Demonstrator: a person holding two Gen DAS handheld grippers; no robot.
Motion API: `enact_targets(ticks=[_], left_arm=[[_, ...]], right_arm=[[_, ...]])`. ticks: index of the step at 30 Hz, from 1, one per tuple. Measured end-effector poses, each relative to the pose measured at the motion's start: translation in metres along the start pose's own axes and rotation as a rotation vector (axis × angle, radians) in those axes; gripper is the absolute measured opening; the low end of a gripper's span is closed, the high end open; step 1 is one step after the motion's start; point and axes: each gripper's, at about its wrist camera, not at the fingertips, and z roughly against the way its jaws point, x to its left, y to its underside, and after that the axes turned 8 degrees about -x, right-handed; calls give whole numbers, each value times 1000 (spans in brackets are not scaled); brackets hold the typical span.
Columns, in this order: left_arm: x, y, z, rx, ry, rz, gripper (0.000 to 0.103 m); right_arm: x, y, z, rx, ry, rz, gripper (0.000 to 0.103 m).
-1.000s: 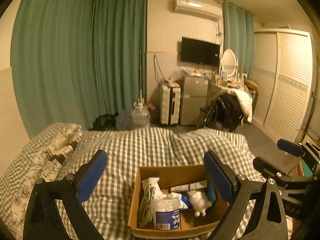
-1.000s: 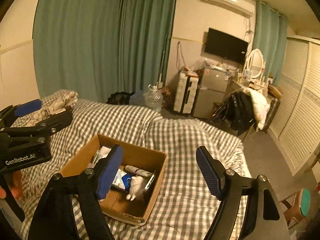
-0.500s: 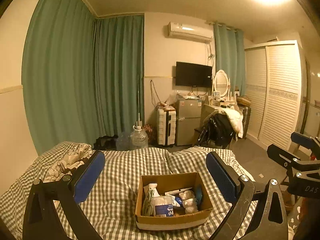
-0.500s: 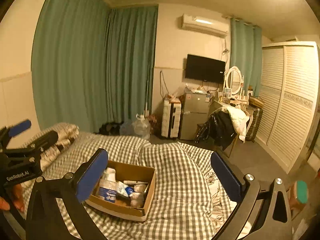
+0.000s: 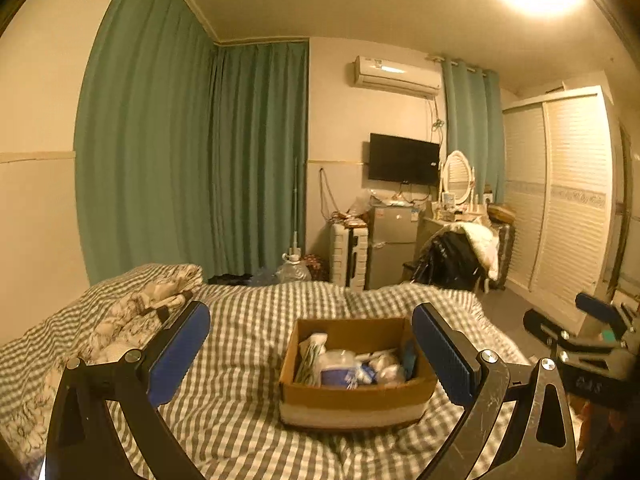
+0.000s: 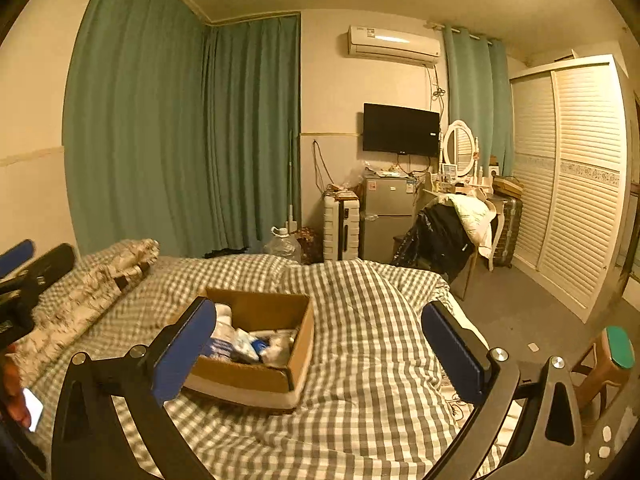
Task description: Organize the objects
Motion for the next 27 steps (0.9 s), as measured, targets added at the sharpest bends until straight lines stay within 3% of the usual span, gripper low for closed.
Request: enact_targets(ticks=[7, 27], left_arm=[[-1, 30, -2, 57, -45, -33, 103], [4, 37, -4, 112, -37, -17, 103]], right_arm=[[6, 23, -13, 45, -2, 25, 103], [13, 31, -12, 72, -24, 42, 103]])
